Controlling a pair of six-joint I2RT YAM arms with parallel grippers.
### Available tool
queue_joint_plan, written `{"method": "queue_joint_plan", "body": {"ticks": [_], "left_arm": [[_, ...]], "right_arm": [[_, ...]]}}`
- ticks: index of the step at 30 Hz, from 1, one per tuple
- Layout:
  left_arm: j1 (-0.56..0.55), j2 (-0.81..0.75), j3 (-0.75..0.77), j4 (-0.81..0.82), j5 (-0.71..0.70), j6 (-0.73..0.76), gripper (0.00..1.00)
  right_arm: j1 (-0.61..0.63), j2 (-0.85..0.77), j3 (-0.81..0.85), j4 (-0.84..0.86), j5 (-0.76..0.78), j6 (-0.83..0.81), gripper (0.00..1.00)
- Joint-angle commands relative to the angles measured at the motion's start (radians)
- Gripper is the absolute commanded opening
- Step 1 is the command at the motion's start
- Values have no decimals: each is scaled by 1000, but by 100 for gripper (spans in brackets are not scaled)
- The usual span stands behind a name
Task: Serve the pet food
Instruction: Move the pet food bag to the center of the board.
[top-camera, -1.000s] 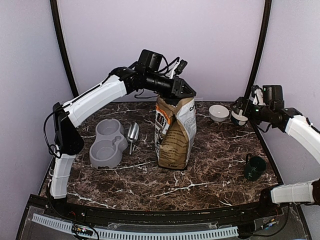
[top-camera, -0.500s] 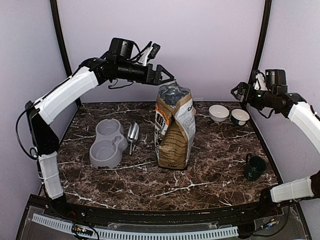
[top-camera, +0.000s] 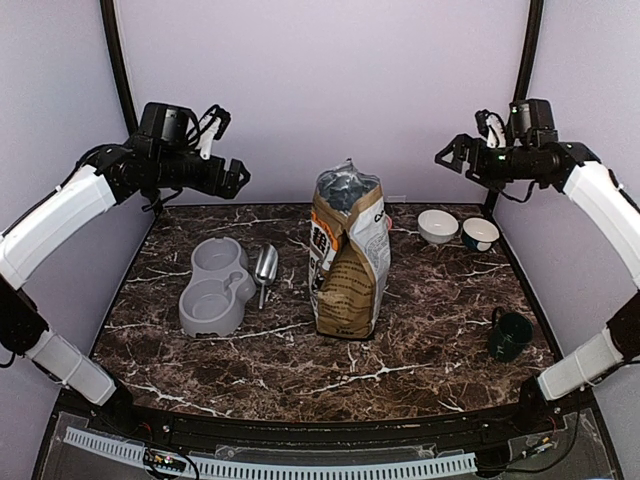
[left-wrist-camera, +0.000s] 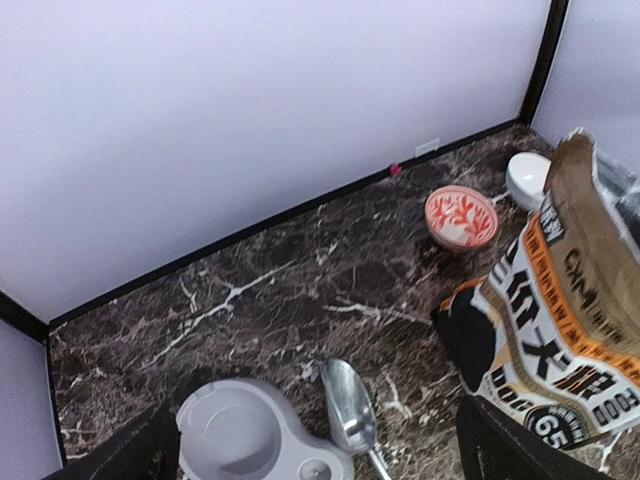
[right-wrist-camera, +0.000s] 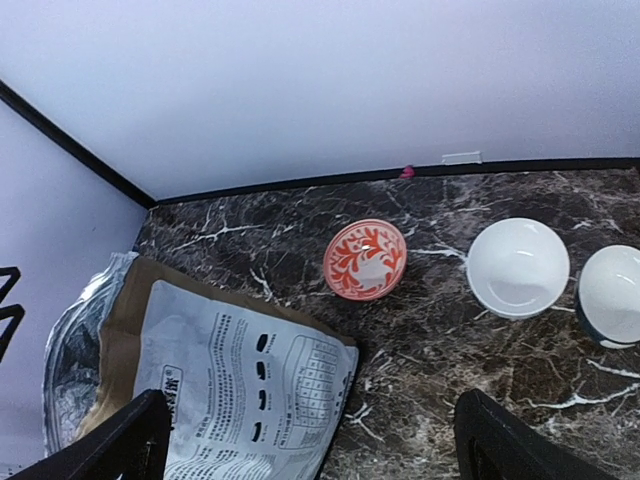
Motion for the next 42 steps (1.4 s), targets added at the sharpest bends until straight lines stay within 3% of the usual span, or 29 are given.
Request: {"method": "queue_joint_plan", "body": {"ticks": [1, 5, 12, 19, 25, 33, 42], "left_arm": [[-4, -47, -133, 62, -120, 76, 99], [-5, -81, -241, 139, -151, 80, 98], [-4, -82, -289, 151, -222, 116, 97], [-5, -114, -308, 165, -253, 137, 97], [-4, -123, -310, 163, -267, 143, 96], [-5, -133, -317, 166, -281, 153, 96], [-4, -116, -324, 171, -293, 161, 96]], "right_arm": [[89, 69, 126, -92, -30, 8, 100], [164, 125, 185, -115, -59, 38, 100], [309, 295, 373, -204, -18, 52, 98], [377, 445, 551, -348, 81, 49, 87], [390, 446, 507, -374, 141, 54, 64], [391, 408, 463, -348, 135, 51, 2], [353, 323, 459, -388, 227, -9, 0]]}}
